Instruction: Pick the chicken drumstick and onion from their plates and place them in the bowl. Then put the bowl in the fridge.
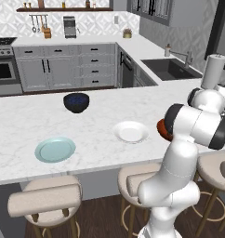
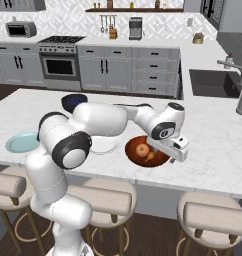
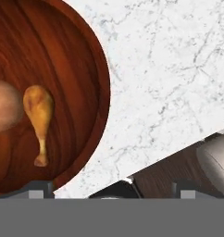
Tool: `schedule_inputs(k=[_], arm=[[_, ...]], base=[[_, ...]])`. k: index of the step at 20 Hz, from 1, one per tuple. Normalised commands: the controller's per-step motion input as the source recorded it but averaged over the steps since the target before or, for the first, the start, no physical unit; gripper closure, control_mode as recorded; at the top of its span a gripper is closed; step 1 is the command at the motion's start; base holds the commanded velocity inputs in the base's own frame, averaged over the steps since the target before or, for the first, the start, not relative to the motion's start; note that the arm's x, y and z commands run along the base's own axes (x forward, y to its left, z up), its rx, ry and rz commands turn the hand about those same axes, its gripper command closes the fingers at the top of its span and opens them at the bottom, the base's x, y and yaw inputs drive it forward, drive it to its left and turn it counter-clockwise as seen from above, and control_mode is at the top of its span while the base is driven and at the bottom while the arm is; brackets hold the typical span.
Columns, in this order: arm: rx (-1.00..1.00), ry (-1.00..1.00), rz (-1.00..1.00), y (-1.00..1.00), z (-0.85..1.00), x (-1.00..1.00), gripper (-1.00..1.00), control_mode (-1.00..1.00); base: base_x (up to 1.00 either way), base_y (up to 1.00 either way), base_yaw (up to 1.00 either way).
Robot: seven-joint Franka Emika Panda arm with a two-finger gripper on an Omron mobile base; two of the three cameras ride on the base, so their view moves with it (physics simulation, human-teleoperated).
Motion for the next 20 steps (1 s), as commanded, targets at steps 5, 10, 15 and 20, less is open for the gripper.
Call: schedule_inputs(k=[5,10,15,20], arm=[[0.03,-0.03,-0.05,0.15,-0.11,0.02,-1.00,-1.00],[0.05,0.00,0.00,0.25,-0.49,0.33,-1.00,-1.00],[0.24,-0.01,0.00,-0.11,-0.26,0.31,-1.00,-1.00],[0.22,0.00,0.00,-0.04,-0.25,0.08,-1.00,-1.00]], base=[[0.00,0.00,0.00],[0.00,0.00,0.00],[0.00,0.00,0.00],[0.00,0.00,0.00]])
